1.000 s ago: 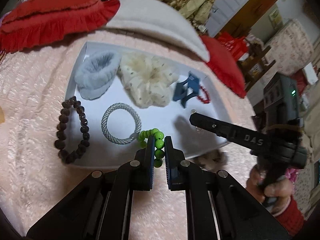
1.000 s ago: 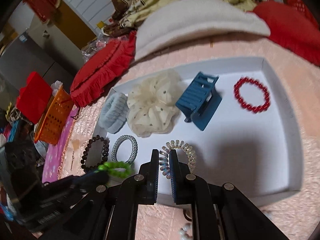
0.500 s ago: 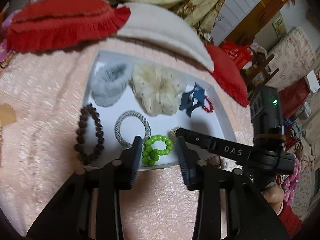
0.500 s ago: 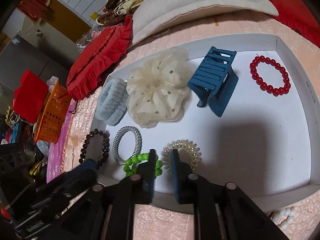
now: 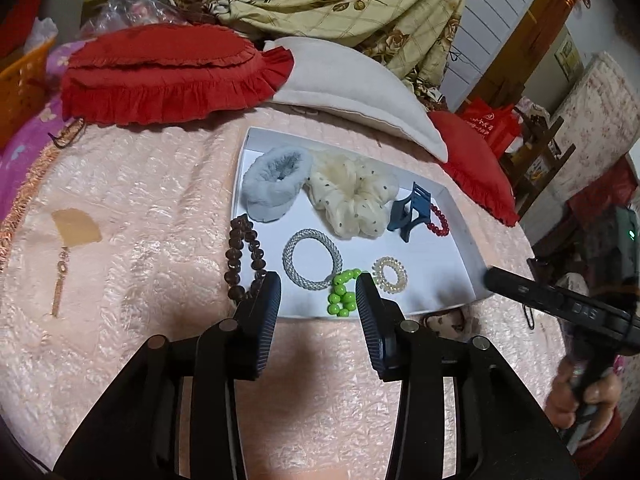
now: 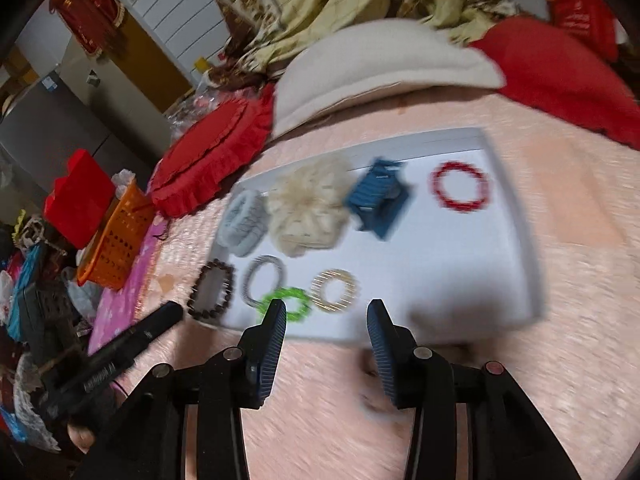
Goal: Organize jewelry
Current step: 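Lower the green bracelet and gold hair tie into the tray and open both tools, then grasp the white pearl bracelet with the left tool while the right tool grasps the Mickey hair tie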
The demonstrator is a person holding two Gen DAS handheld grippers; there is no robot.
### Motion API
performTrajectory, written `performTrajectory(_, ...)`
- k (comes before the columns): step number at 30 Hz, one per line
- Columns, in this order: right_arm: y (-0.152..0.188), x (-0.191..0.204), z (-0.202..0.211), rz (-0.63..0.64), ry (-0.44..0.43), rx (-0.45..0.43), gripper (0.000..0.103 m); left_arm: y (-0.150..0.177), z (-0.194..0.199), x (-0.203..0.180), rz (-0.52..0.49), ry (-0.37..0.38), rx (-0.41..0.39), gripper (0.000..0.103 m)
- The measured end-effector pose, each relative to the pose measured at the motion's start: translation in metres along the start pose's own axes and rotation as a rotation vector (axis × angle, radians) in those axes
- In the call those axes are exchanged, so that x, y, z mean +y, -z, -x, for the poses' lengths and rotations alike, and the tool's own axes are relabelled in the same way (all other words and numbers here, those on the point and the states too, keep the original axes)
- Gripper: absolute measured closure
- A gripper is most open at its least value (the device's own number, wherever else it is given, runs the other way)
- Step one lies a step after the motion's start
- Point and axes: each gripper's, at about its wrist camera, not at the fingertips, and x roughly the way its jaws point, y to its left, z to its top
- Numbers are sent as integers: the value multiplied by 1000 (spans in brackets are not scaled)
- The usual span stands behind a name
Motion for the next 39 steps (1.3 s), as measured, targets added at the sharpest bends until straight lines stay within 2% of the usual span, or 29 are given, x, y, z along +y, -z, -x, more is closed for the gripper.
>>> performTrajectory(4, 20, -34, 27, -13, 99, -32, 63, 8, 4, -12, -33, -6, -3, 65)
performTrajectory(7, 34, -62, 31, -41, 157, -25, 63, 15, 2, -21, -59, -13, 5, 65)
performTrajectory(12, 46, -80, 18, -57, 171, -10, 63, 22, -6, -34, -98, -30, 22, 65)
performTrajectory(16, 46, -74, -8, -10, 237, -9, 65, 25, -13, -36, -118, -48, 37, 65)
performTrajectory(19, 53, -60, -24, 21, 168, 26, 68, 24, -11, -35, -122, -58, 25, 65)
performTrajectory(24, 94, 0, -38, 184, -114, 243, 68, 21, -9, -28, -102, -53, 21, 65)
performTrajectory(26, 108, 17, -31, 256, -116, 269, 68, 21, -8, -28, -98, -50, 25, 65)
performTrajectory(29, 102, 9, -17, 232, -43, 184, 66, 25, -9, -31, -113, -46, 38, 65)
performTrajectory(31, 93, -4, -10, 200, 50, 109, 61, 30, -11, -35, -132, -46, 50, 65)
performTrajectory(34, 73, -28, -11, 152, 194, 35, 61, 39, -15, -41, -164, -41, 78, 65)
performTrajectory(36, 61, -42, -14, 111, 221, 11, 61, 45, -18, -45, -187, -36, 101, 65)
performTrajectory(39, 49, -57, -24, 40, 205, 5, 61, 53, -24, -48, -219, -33, 131, 65)
